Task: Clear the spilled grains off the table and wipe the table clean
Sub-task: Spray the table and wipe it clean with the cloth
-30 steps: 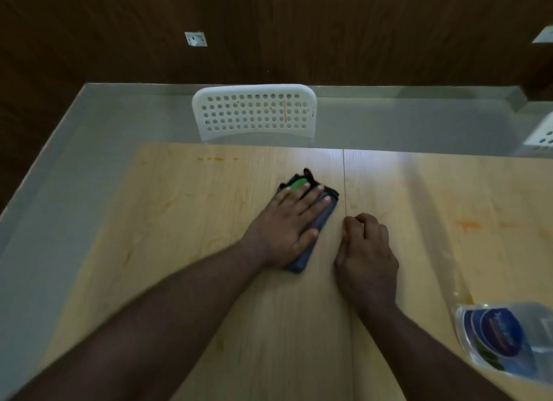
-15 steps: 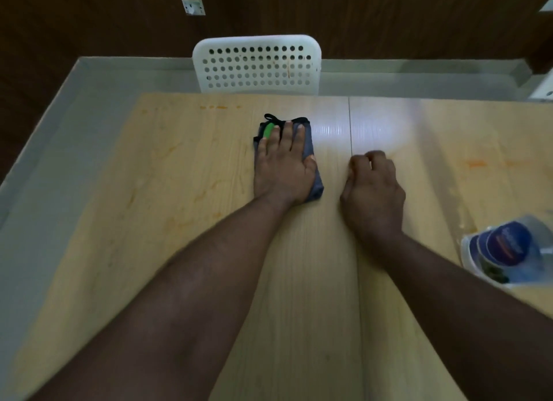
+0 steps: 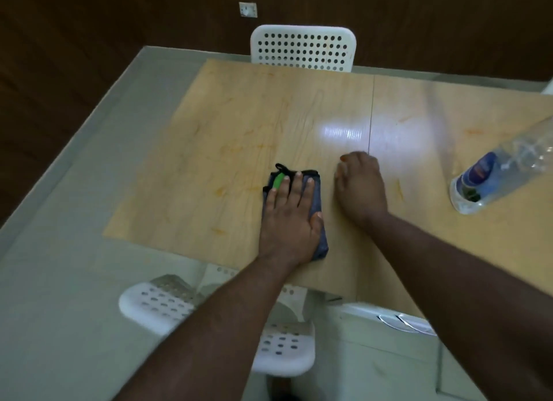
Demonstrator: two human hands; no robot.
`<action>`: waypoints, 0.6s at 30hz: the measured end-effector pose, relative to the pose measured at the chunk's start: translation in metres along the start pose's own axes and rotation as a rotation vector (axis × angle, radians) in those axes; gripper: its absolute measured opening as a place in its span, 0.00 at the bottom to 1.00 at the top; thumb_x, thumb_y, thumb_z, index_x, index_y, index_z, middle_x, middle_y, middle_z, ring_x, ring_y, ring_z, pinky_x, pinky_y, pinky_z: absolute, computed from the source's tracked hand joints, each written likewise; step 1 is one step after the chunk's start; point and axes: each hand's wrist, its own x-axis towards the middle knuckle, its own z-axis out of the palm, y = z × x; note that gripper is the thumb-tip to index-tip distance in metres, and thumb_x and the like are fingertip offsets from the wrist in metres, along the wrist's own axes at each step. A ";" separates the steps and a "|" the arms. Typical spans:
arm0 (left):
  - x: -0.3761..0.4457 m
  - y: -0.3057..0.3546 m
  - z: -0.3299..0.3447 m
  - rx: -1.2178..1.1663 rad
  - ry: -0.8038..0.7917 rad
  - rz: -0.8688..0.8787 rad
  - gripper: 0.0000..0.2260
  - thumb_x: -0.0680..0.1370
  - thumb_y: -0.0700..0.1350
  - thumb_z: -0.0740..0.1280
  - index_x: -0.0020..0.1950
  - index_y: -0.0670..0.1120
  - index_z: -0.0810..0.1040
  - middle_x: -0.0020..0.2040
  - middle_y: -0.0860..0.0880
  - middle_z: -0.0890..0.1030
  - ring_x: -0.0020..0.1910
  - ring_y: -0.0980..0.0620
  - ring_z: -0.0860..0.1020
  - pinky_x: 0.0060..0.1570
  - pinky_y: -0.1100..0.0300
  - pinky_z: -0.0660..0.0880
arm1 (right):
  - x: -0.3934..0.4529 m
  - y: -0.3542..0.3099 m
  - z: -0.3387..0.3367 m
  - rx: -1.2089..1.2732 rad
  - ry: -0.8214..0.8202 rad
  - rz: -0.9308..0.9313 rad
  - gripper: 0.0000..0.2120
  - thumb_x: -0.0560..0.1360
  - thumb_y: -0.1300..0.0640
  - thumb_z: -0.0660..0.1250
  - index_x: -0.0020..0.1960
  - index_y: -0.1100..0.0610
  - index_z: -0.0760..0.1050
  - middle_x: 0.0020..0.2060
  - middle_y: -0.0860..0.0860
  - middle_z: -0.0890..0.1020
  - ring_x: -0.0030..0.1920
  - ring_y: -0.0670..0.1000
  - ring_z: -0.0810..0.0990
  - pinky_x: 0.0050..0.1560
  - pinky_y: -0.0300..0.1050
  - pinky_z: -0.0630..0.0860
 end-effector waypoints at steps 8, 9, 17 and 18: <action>-0.107 0.014 0.009 -0.083 0.061 -0.265 0.31 0.85 0.56 0.48 0.87 0.48 0.47 0.87 0.46 0.47 0.86 0.44 0.46 0.82 0.42 0.48 | -0.084 -0.055 0.009 -0.003 -0.105 -0.170 0.16 0.83 0.54 0.62 0.67 0.59 0.77 0.67 0.57 0.77 0.69 0.57 0.72 0.70 0.55 0.73; -0.112 0.015 0.008 -0.099 0.071 -0.328 0.32 0.85 0.56 0.49 0.87 0.47 0.47 0.87 0.45 0.47 0.86 0.44 0.46 0.82 0.42 0.48 | -0.090 -0.063 0.010 -0.006 -0.111 -0.202 0.15 0.83 0.55 0.63 0.66 0.59 0.78 0.66 0.56 0.77 0.68 0.57 0.72 0.69 0.55 0.73; -0.091 -0.007 -0.002 -0.281 0.194 -0.864 0.33 0.84 0.55 0.49 0.87 0.44 0.47 0.87 0.43 0.45 0.85 0.41 0.42 0.82 0.41 0.44 | -0.083 -0.090 0.024 -0.049 -0.224 -0.502 0.13 0.83 0.54 0.65 0.63 0.57 0.81 0.63 0.54 0.80 0.65 0.56 0.74 0.64 0.55 0.76; -0.085 -0.019 -0.004 -0.272 0.217 -0.886 0.33 0.84 0.54 0.49 0.87 0.43 0.48 0.87 0.43 0.46 0.85 0.40 0.43 0.82 0.41 0.45 | -0.079 -0.093 0.024 -0.047 -0.234 -0.527 0.13 0.83 0.53 0.64 0.64 0.56 0.81 0.63 0.54 0.80 0.65 0.55 0.74 0.64 0.54 0.76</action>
